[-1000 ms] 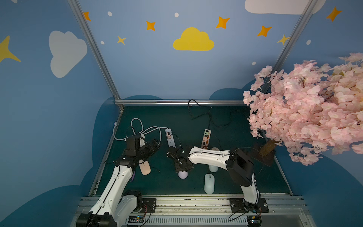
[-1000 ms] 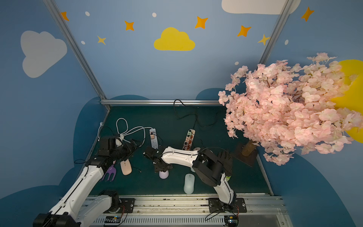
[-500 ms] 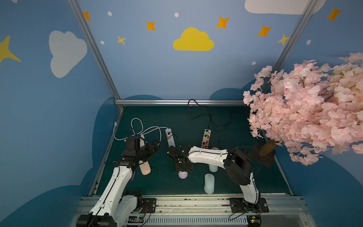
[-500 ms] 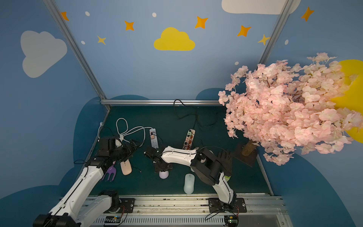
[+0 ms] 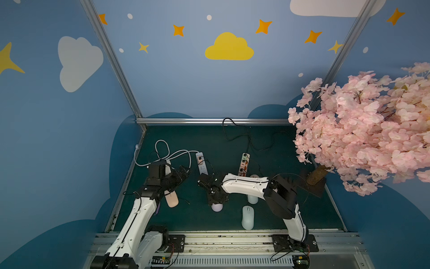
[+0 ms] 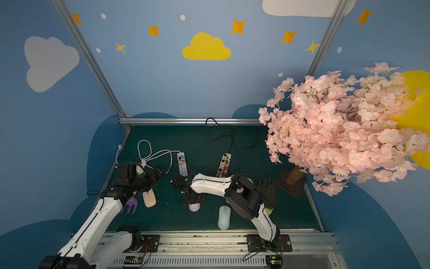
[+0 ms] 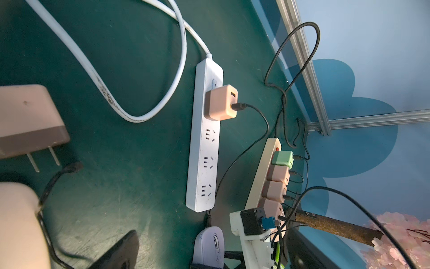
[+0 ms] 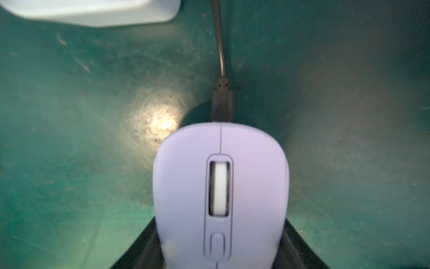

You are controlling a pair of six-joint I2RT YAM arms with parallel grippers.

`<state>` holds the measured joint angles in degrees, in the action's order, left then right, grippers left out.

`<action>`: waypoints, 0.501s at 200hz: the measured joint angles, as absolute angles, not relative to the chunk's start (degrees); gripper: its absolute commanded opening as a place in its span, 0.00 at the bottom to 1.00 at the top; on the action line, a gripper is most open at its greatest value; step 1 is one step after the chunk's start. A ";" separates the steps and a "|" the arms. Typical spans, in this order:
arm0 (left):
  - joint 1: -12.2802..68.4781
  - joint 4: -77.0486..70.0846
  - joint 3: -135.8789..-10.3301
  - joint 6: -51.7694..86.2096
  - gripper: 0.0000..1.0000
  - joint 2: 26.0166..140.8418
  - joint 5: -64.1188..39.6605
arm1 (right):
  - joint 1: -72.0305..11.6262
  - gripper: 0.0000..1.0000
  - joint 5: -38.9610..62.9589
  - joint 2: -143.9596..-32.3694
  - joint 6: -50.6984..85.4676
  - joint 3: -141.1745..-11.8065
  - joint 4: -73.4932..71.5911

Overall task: Unplug the wireless mouse
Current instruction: Pick up the mouse from the center of the board.

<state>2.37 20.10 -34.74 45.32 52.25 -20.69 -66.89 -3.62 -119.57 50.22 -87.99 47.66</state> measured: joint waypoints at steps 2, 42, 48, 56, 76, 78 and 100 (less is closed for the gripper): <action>2.37 20.08 -34.70 45.30 0.98 52.18 -20.69 | -66.89 0.46 -3.62 -119.57 50.09 -87.99 47.66; 3.62 18.92 -33.17 45.21 0.99 51.79 -20.80 | -66.28 0.29 -3.46 -115.57 45.34 -84.20 44.66; 4.34 18.76 -33.15 45.19 0.99 51.79 -20.78 | -66.02 0.25 -2.83 -114.08 44.27 -82.70 43.42; 5.34 18.44 -33.12 45.19 0.99 51.79 -20.80 | -65.63 0.18 -1.85 -112.25 42.68 -80.93 41.95; 8.16 16.95 -33.08 45.19 0.98 51.70 -20.82 | -64.31 0.00 0.67 -108.16 38.94 -77.21 37.87; 8.45 16.71 -33.06 45.21 0.98 51.68 -20.82 | -64.14 0.00 0.91 -107.79 38.46 -76.90 37.39; 10.57 14.46 -32.25 45.25 0.97 51.31 -20.95 | -62.59 0.00 2.90 -105.21 34.68 -74.41 33.54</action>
